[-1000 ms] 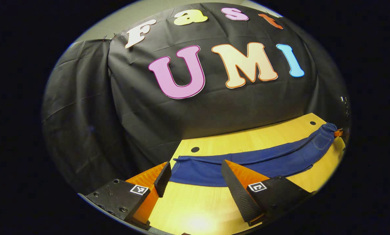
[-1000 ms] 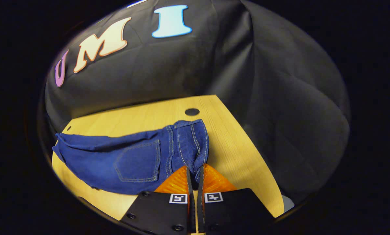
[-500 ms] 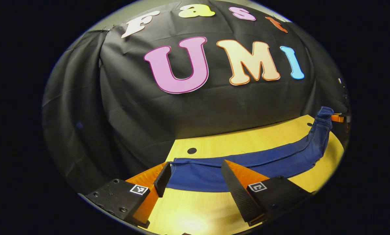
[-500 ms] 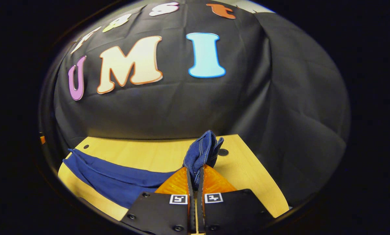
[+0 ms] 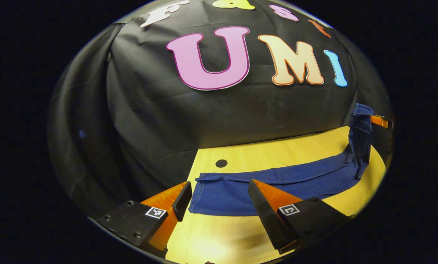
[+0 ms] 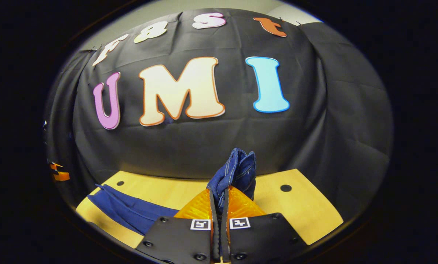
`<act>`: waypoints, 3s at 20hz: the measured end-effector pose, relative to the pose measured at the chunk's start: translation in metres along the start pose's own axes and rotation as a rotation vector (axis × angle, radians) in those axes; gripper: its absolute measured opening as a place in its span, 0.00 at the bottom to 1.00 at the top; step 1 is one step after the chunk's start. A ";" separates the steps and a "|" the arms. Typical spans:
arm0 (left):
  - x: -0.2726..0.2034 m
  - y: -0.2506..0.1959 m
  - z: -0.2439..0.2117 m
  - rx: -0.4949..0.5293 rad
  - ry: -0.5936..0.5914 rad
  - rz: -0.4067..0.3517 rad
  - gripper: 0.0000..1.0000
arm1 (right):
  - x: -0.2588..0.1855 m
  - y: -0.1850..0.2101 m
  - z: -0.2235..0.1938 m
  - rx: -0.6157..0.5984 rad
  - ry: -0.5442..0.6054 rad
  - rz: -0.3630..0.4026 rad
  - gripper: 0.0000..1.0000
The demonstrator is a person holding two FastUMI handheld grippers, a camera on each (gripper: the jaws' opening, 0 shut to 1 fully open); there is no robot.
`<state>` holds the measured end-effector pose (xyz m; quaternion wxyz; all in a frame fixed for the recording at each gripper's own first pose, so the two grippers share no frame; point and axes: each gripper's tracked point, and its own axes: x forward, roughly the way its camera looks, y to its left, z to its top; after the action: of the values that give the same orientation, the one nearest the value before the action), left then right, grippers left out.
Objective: Grasp the waist and the cuffs of the jeans and fold them to make the two legs overlap; first hold the waist and fold one-third of the jeans toward the cuffs, then hold the cuffs and fold the remaining one-third in the same direction to finish folding.
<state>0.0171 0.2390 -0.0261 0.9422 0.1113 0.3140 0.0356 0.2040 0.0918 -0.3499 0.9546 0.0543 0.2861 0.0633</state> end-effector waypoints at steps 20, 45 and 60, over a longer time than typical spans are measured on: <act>0.121 0.065 -0.067 -0.086 0.145 -0.168 0.96 | 0.042 0.246 -0.163 0.122 0.180 0.264 0.04; 0.227 0.107 -0.176 -0.141 0.373 -0.203 0.92 | 0.031 0.248 -0.162 0.177 0.282 0.350 0.95; 0.226 0.092 -0.165 -0.058 0.392 -0.152 0.00 | 0.034 0.236 -0.156 0.181 0.259 0.367 0.95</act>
<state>0.0989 0.3900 -0.2652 0.8659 0.0512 0.4975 -0.0055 0.1252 0.3399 -0.4650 0.8737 0.1823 0.3960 0.2161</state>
